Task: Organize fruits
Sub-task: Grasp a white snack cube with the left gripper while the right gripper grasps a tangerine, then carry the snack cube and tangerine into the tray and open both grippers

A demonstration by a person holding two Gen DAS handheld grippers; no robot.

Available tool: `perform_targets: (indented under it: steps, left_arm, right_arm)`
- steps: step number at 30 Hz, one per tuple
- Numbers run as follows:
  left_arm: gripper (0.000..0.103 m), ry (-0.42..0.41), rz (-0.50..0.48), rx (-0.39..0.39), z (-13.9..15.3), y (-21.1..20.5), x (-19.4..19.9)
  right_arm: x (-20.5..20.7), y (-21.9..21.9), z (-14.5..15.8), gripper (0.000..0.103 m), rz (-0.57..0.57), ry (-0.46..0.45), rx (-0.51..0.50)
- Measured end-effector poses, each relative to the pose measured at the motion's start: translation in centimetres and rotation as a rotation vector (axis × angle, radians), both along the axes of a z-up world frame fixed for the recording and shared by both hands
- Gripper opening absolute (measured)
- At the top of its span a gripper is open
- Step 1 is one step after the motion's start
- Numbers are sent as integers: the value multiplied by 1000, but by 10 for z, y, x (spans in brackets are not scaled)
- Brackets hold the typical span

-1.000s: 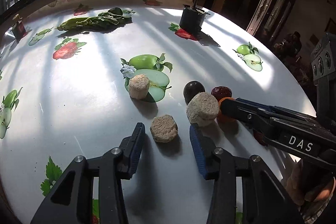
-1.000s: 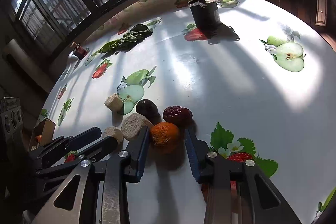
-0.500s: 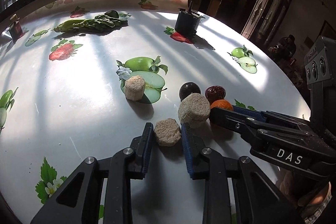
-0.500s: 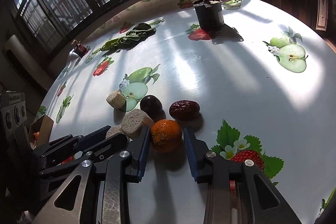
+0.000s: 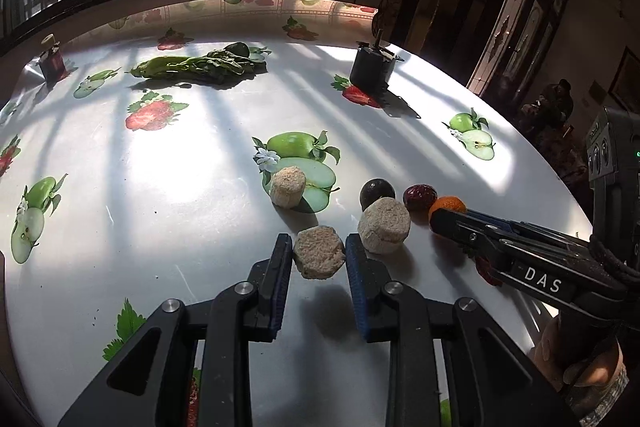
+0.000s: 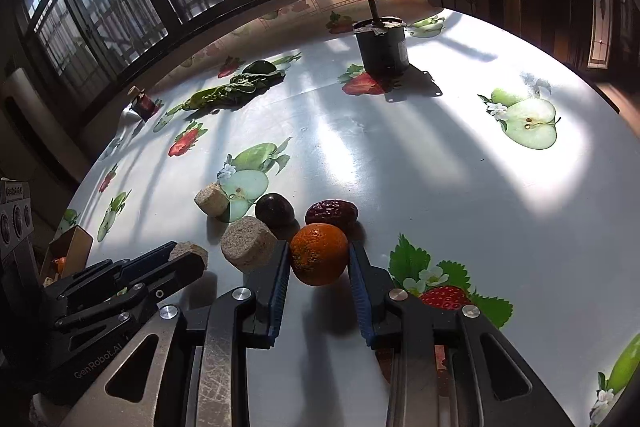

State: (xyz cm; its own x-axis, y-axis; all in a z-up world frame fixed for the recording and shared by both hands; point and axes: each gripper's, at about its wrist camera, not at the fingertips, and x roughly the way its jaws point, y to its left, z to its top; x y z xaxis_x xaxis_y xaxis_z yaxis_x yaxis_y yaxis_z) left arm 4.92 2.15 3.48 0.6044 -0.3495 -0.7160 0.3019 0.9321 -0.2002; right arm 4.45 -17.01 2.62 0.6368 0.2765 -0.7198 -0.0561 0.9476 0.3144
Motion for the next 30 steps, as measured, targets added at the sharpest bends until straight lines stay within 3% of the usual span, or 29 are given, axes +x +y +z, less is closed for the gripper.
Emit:
perform_targets:
  steps: [5,10,16,22,30]
  left_arm:
    - [26,-26,74,-72,32,36,-28]
    - [26,-34,221,-124,49,111,-78]
    - [26,-26,465,-80,50,223,-142]
    - [27,12,640,31,36,296,-184]
    - [27,87,687,27,11,330,-203]
  right_arm:
    - [-2,-10,1,31,-39,-10,-6]
    - [-7,-9,3,31,-46,-23,-10]
    - [-28,19,27,31,-7,-83,-58]
    - [-65,97,64,32,183,-125,-24]
    - [-106,249,60,32,533,-90,-11]
